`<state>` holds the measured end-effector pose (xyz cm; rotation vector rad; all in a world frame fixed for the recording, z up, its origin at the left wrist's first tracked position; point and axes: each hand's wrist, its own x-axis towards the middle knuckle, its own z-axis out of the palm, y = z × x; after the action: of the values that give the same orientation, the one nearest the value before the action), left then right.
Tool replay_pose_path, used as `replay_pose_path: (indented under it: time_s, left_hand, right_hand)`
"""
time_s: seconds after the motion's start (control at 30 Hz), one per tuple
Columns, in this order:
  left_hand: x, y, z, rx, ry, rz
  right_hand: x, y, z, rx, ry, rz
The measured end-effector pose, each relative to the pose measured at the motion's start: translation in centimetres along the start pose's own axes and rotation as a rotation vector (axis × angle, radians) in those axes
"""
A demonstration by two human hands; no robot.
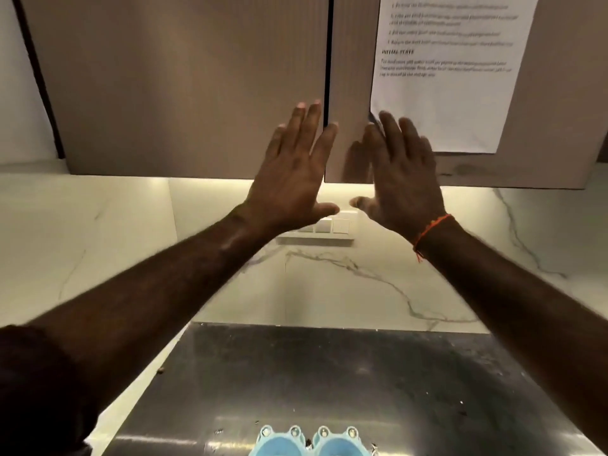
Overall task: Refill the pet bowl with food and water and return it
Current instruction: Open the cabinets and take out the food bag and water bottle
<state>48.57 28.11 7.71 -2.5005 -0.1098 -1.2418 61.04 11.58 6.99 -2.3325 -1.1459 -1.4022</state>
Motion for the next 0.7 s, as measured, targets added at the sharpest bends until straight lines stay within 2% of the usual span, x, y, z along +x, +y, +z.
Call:
replay_pose_path:
  time_s: [0.1, 0.2, 0.3, 0.4, 0.53, 0.7]
  left_hand:
    - [2.8, -1.5, 1.7, 0.137, -0.020, 0.013]
    - [4.0, -2.3, 2.9, 0.227, -0.014, -0.003]
    - [4.1, -2.0, 3.6, 0.241, 0.031, -0.014]
    - [4.2, -2.0, 3.9, 0.227, 0.050, -0.004]
    - [4.4, -1.8, 3.7, 0.145, 0.032, -0.002]
    - [4.4, -1.4, 1.7, -0.128, 0.024, 0.043]
  right_hand:
    - [2.2, 0.4, 1.5, -0.093, -0.032, -0.062]
    - [3.0, 0.4, 2.9, -0.155, 0.018, -0.057]
    - [3.2, 0.0, 4.1, -0.153, 0.124, -0.028]
    - [3.2, -0.1, 4.5, -0.141, 0.129, -0.023]
    - [2.8, -0.4, 4.6, -0.096, 0.104, -0.015]
    - [1.8, -1.0, 3.4, -0.041, 0.142, 0.011]
